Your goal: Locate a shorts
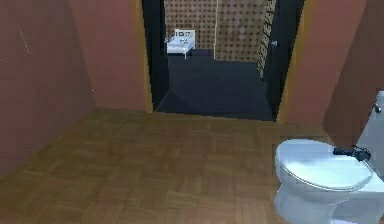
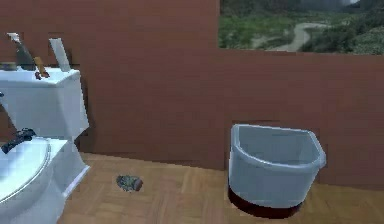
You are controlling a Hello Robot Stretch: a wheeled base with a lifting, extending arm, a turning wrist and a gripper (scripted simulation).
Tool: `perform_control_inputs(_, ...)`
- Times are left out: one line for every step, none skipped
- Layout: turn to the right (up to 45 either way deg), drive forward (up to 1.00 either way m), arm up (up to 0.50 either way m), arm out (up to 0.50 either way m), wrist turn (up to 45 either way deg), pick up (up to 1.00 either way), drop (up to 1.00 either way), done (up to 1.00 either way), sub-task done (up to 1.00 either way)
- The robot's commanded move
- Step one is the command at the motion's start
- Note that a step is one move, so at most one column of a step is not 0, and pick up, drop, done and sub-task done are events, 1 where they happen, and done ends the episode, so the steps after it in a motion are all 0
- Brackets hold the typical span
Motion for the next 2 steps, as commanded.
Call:
perform_control_inputs(0.0,0.70,0.00,0.00,0.0,0.00,0.00,0.00,0.00)
perform_control_inputs(3.0,0.00,0.00,0.00,0.0,0.00,0.00,0.00,0.00)
